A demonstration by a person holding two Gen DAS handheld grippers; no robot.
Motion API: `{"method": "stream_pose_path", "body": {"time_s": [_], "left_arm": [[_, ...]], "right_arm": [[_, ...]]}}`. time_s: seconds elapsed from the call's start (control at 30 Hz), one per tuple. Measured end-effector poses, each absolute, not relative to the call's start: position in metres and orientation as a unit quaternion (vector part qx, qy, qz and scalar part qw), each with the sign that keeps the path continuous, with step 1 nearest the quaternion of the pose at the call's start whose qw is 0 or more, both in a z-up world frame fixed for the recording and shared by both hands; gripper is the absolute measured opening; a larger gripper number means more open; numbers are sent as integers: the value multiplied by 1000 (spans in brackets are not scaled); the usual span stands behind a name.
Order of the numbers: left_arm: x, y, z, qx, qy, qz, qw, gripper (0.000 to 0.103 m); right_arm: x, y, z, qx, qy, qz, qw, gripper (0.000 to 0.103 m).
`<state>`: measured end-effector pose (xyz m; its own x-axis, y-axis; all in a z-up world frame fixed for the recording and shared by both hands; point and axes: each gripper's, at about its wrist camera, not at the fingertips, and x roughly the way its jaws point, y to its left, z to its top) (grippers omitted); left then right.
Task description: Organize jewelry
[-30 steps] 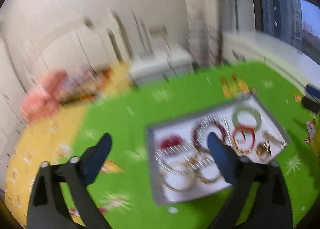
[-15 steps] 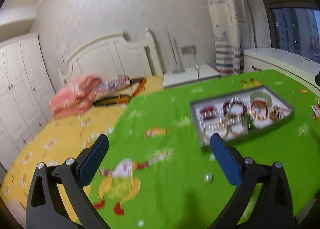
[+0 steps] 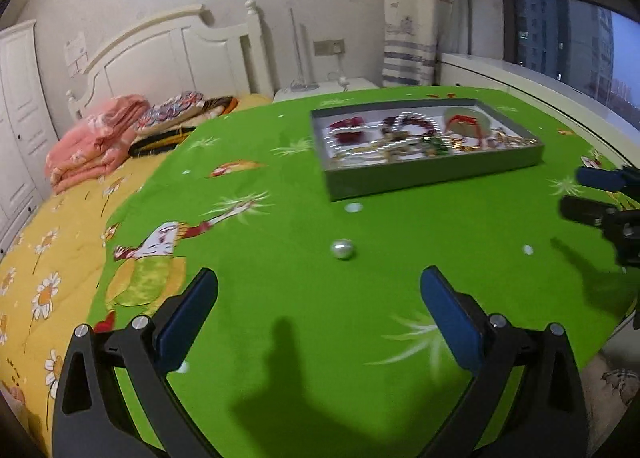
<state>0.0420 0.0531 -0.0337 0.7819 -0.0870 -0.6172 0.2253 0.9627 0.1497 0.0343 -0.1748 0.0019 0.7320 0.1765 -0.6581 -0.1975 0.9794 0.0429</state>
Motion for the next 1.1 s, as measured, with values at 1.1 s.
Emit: {"method": "stream_pose_path", "body": {"time_s": [1.1], "left_arm": [[115,55,-45,66,424,-120,895,71]], "right_arm": [[86,-176,-13,-38,408,138,902,65]]}}
